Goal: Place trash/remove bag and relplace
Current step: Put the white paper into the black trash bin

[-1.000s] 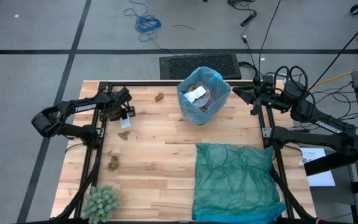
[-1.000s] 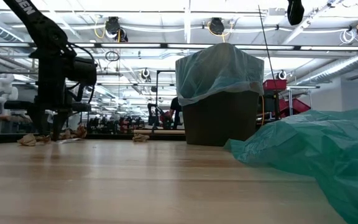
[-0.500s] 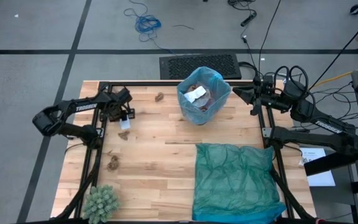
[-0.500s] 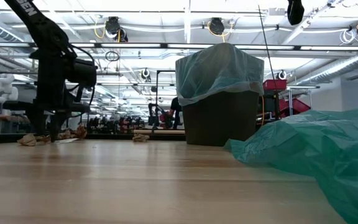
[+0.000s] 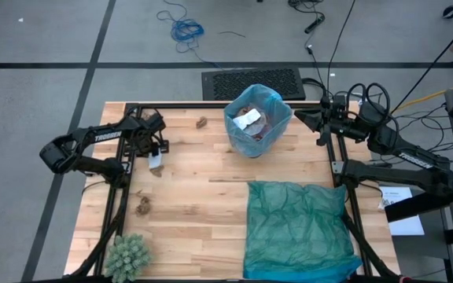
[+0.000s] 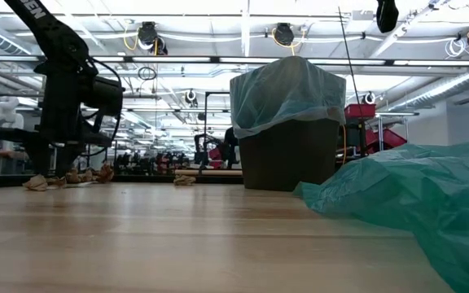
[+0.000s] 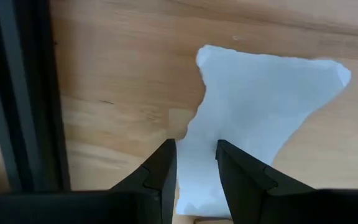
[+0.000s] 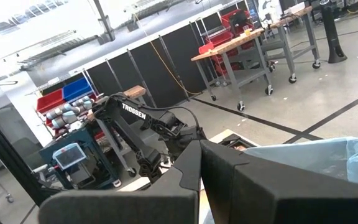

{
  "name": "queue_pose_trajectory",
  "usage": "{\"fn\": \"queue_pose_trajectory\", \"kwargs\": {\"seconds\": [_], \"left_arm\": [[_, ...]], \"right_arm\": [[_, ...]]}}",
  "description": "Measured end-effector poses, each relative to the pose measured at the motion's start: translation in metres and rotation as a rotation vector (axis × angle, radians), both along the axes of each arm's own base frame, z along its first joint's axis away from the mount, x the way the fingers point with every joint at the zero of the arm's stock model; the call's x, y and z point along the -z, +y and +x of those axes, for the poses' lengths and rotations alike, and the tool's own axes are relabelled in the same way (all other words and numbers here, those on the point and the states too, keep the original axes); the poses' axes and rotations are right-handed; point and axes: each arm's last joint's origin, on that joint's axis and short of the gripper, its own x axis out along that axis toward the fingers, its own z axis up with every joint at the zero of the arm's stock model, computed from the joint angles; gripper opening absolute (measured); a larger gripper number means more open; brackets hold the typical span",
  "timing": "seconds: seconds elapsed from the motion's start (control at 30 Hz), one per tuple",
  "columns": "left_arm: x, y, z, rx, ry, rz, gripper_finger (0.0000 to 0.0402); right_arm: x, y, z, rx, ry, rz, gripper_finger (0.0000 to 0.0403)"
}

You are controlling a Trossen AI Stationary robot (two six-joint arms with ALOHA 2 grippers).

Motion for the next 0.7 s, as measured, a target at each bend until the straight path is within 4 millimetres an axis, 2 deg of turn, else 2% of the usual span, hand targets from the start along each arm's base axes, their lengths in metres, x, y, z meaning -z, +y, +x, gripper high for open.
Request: {"fn": "queue_pose_trajectory", "kwargs": {"seconds": [0.23,0.43,0.7], "left_arm": [[0.0,0.005,0.004,0.109,-0.044,0.051,0.0101],[0.001,0.011,0.01,0.141,-0.1,0.112,0.0011],[-0.005,0.018,0.022,0.17,-0.274,0.172,0.0002]], "right_arm": [[0.0,0.0,0.0,0.0,0.0,0.0,0.0],[0.0,0.0,0.0,0.0,0.0,0.0,0.0],[0.0,0.0,0.0,0.0,0.0,0.001,0.0]]}}
